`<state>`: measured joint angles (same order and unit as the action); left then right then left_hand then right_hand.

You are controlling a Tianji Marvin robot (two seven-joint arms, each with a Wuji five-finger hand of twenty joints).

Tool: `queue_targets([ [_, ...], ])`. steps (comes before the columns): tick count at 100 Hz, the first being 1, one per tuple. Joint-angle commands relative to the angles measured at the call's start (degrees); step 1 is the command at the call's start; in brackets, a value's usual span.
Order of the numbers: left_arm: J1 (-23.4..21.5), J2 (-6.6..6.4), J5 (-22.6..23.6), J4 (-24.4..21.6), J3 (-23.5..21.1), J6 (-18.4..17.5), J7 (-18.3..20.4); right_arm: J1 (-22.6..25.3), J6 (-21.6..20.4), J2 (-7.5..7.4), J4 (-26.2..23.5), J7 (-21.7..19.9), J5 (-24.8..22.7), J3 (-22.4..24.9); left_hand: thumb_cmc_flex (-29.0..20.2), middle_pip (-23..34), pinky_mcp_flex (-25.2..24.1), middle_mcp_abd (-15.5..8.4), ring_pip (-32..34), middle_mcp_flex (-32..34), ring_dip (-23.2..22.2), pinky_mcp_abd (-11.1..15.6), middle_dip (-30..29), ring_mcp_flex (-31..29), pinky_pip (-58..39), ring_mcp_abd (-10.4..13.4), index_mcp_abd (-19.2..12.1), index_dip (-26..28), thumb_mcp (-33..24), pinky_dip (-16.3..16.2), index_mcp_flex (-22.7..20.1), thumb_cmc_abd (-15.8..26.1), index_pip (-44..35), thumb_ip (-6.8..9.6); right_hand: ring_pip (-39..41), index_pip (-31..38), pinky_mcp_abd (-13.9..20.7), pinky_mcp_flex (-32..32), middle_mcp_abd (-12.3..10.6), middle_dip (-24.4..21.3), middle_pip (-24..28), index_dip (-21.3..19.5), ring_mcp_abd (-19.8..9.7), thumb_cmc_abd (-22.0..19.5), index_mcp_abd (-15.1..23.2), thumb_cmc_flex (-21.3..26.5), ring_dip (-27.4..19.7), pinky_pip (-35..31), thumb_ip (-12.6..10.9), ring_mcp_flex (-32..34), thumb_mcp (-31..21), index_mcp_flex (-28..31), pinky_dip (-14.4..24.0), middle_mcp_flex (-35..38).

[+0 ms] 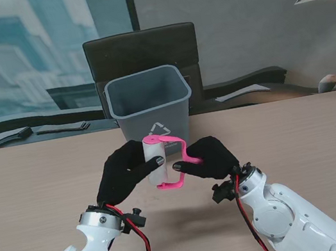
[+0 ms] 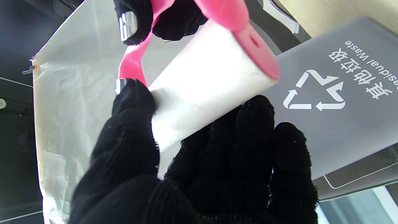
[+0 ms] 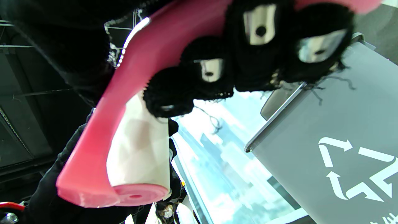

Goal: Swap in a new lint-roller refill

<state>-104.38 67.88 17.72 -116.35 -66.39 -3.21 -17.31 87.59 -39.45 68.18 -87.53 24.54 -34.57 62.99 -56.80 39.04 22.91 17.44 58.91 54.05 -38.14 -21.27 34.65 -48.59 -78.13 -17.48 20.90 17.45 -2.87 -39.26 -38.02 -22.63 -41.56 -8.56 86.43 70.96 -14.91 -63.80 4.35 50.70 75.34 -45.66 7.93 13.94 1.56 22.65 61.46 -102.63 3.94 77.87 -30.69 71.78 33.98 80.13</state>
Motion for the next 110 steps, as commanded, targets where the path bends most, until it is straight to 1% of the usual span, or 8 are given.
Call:
queue_targets([
  [1,0.1,0.44,0.4,-0.4,-0.2,0.2,0.5,0.3,-0.4,0.17,-0.5,-0.7,-0.3,0.1,-16.0,7.1,-0.7,-5.5,2.3,0.6,-1.0,4.4,3.5,0.7,0.5,-0.4,-9.9,2.6,-9.5,0.7,-0.3,8.8,-7.1,5.86,15.8,2.2,16.5,-4.9,0.5,4.3,16.7,0.4,-27.3,-2.2,-1.0,1.8,8.7,-12.9,-0.8,-1.9,-0.2,5.1,3.6,2.9],
  [42,0.2,0.67,1.3,-0.7,-0.6,1.0,-0.7,1.2,-0.2,-0.13,-1.2,0.1,-2.4,1.8,-16.5,7.2,-0.8,-5.4,2.2,0.4,-1.0,4.5,3.3,0.8,0.7,-0.4,-9.7,2.7,-9.0,0.8,-0.1,9.1,-7.1,5.99,15.8,2.1,16.5,-4.9,0.5,4.3,16.7,0.6,-27.3,-2.0,-1.1,1.7,8.7,-12.9,-0.9,-1.9,-0.5,5.1,3.6,2.9],
  [56,0.1,0.75,0.7,-1.2,-0.6,1.4,-0.8,1.3,-0.7,-0.17,-1.1,-0.1,-2.4,1.8,-16.6,7.3,-0.9,-5.4,2.2,0.3,-1.0,4.5,3.3,0.9,0.8,-0.4,-9.6,2.7,-8.8,0.8,0.0,9.2,-7.1,5.99,15.8,2.1,16.5,-4.9,0.5,4.3,16.7,0.6,-27.3,-2.0,-1.1,1.7,8.7,-12.9,-0.9,-1.9,-0.5,5.1,3.6,2.9],
  [65,-0.1,0.82,-0.5,-1.7,-0.5,1.8,-0.5,1.2,-1.1,-0.2,-0.9,-0.5,-2.2,1.6,-16.7,7.3,-1.1,-5.3,2.2,0.2,-1.0,4.6,3.2,1.0,0.9,-0.3,-9.4,2.7,-8.8,0.8,0.1,9.3,-7.1,6.01,15.8,2.1,16.5,-4.9,0.5,4.3,16.7,0.6,-27.3,-1.9,-1.1,1.8,8.7,-12.9,-0.9,-1.9,-0.6,5.1,3.6,2.9],
  [86,-0.1,0.79,-1.1,-1.9,-0.2,1.9,-0.1,1.0,-1.0,-0.21,-0.6,-0.8,-2.0,1.2,-16.9,7.4,-1.1,-5.4,2.2,0.1,-0.9,4.5,3.2,1.0,0.9,-0.3,-9.6,2.8,-8.5,0.8,0.3,9.3,-7.2,6.03,15.8,2.0,16.5,-4.9,0.5,4.3,16.7,0.6,-27.2,-1.9,-1.2,1.7,8.7,-12.9,-0.9,-1.9,-0.8,5.1,3.6,2.9],
  [110,-0.2,0.73,-2.6,-2.1,0.4,2.7,0.8,0.5,-1.1,-0.08,-0.2,-0.3,-2.1,0.8,-17.0,7.5,-1.1,-5.4,2.2,0.2,-0.9,4.5,3.1,1.0,0.9,-0.4,-9.4,2.8,-8.3,0.8,0.2,9.3,-7.2,6.12,15.8,1.9,16.5,-4.9,0.5,4.3,16.7,0.7,-27.2,-2.0,-1.2,1.7,8.7,-12.9,-0.8,-1.9,-0.9,5.1,3.6,2.9],
])
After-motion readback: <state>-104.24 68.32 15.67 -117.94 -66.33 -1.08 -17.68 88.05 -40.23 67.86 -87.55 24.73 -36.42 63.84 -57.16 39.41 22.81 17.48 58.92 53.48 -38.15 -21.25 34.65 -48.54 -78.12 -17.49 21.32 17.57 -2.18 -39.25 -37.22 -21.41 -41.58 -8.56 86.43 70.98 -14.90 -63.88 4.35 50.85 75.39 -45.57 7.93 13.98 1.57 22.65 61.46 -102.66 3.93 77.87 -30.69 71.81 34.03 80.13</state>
